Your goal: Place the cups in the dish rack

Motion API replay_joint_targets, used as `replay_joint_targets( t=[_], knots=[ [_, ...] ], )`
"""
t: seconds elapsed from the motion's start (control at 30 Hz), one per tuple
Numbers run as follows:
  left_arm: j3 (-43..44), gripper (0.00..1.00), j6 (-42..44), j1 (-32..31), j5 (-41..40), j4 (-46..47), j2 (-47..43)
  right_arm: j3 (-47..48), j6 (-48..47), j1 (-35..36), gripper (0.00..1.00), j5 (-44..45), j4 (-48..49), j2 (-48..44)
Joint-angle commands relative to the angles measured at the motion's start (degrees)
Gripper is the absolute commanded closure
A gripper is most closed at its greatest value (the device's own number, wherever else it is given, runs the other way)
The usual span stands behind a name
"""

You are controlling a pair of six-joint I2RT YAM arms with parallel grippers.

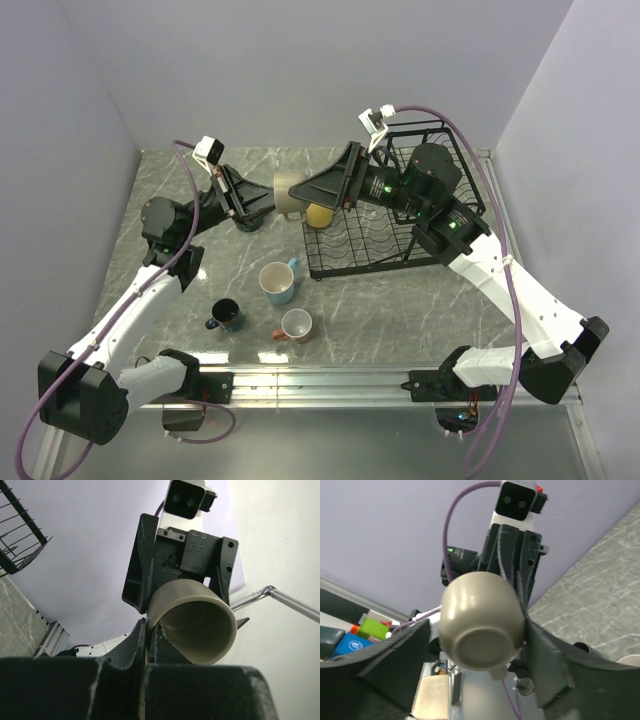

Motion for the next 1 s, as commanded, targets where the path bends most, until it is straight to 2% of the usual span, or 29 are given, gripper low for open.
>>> replay_joint_targets(
  t=[0.0, 0.03, 0.1, 0.13, 0.2, 0.27, 0.3, 0.43, 0.47, 0.97],
  knots=[
    [0.18, 1.00, 0.60, -0.37, -1.32, 2.75, -0.43, 0.78, 0.53, 0.25, 0.25, -2.14, 3.65, -0.24],
    [0.18, 1.00, 0.69, -0.46, -1.41, 2.75, -0.34, 0.60, 0.53, 0.25, 0.33, -2.14, 3.65, -0.33],
    [0.27, 1.00, 0.95, -0.64, -1.94, 2.13, -0.17, 0.16, 0.44, 0.34, 0.39, -2.23, 3.74, -0.50],
    [0.44, 1.00, 1.22, -0.72, -2.11, 1.17, -0.08, 0.16, 0.44, 0.34, 0.49, -2.23, 3.65, -0.68],
    [0.53, 1.00, 1.83, -0.90, -2.82, -0.06, 0.10, 0.25, 0.00, 0.25, 0.57, -2.32, 3.04, -0.68],
    [0.71, 1.00, 2.10, -1.25, -2.91, -0.85, 0.45, 0.51, -0.53, 0.34, 0.68, -2.41, 2.51, -0.68],
    [0.71, 0.99, 2.45, -1.25, -3.08, -1.29, 0.54, 0.60, -0.70, 0.25, 0.79, -2.41, 2.07, -0.68],
    [0.88, 0.85, 4.99, -1.08, -4.40, -7.87, -0.25, 0.69, -0.97, 0.34, 0.99, -1.71, 1.63, -1.21],
    [0.97, 0.79, 5.87, -0.90, -4.57, -11.72, -0.60, 0.69, -1.14, 0.34, 1.00, -1.62, 1.63, -1.21],
    [-0.08, 0.48, 11.59, 4.37, -3.96, -25.11, -3.59, 1.21, -2.46, -0.10, 1.00, -0.65, -0.65, -1.38]
  ],
)
